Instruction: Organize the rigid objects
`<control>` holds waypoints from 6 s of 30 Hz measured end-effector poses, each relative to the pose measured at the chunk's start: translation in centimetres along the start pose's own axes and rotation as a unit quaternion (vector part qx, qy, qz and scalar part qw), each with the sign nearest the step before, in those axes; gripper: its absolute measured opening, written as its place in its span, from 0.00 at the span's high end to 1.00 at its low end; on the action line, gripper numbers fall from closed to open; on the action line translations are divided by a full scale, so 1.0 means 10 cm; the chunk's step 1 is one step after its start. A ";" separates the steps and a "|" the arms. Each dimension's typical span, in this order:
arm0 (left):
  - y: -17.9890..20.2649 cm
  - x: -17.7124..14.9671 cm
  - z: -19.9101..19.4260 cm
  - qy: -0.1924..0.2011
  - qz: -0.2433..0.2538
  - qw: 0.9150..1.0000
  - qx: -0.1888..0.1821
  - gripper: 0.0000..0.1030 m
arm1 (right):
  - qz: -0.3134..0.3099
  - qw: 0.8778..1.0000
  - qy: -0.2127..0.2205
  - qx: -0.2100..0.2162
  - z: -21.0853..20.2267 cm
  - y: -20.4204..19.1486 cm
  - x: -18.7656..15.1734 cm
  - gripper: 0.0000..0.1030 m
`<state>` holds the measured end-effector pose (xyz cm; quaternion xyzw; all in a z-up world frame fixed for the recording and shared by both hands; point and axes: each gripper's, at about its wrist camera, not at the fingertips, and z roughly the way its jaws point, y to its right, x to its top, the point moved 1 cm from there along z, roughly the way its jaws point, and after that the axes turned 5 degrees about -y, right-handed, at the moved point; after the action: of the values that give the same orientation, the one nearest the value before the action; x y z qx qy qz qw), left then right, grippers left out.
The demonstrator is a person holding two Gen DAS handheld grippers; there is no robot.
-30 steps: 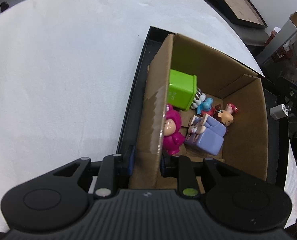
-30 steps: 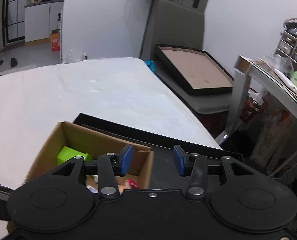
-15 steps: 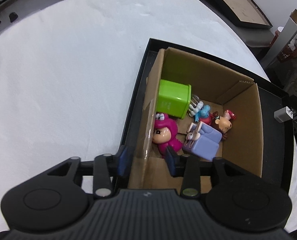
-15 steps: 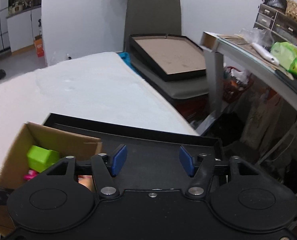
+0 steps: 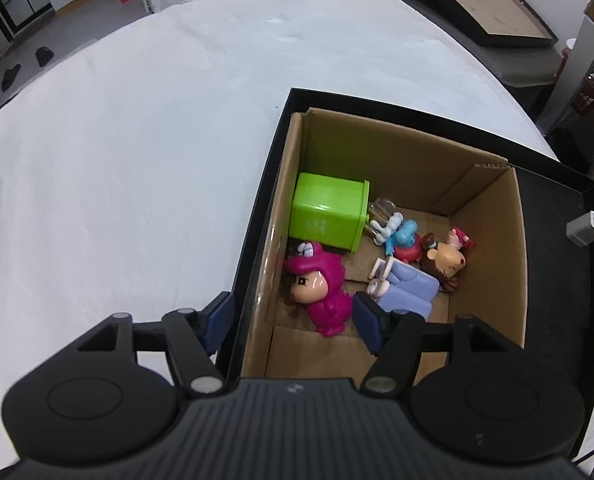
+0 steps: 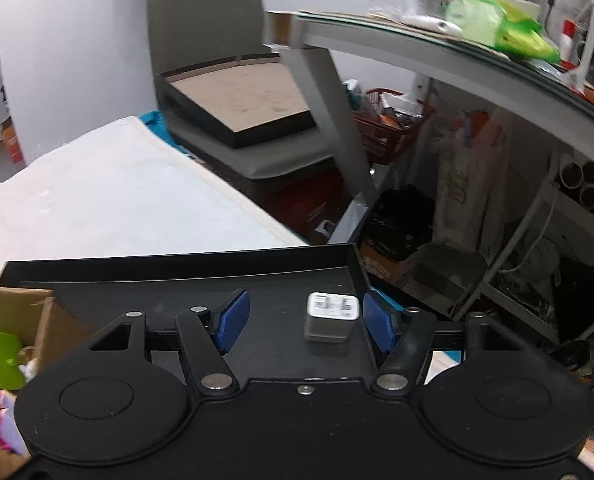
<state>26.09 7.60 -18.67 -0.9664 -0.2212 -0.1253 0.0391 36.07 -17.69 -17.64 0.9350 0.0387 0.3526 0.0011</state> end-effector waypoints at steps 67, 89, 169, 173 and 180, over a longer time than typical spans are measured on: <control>-0.11 -0.11 -0.10 0.014 -0.013 1.000 -0.013 0.29 | -0.064 0.984 0.071 0.153 -0.76 -0.46 0.09 0.64; -0.51 -0.22 0.11 0.006 -0.028 0.995 -0.090 0.85 | -0.165 0.964 0.018 0.209 -0.86 -1.40 -0.23 0.64; -0.62 -1.14 -1.60 0.086 0.065 0.984 -0.142 0.16 | 0.035 0.991 -0.012 0.132 -2.46 -0.32 -0.68 0.00; -0.64 -1.23 -1.70 0.093 0.080 0.982 -0.145 0.15 | 0.034 0.991 -0.016 0.128 -2.55 -0.33 -0.72 0.00; -0.66 -1.38 -1.94 0.114 0.102 0.977 -0.149 0.09 | 0.040 0.993 -0.015 0.107 -2.76 -0.31 -0.75 0.00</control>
<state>6.81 5.19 -3.42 -0.9581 -0.0939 -0.2617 -0.0680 12.08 -15.85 -1.96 0.9358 0.0388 0.3318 -0.1126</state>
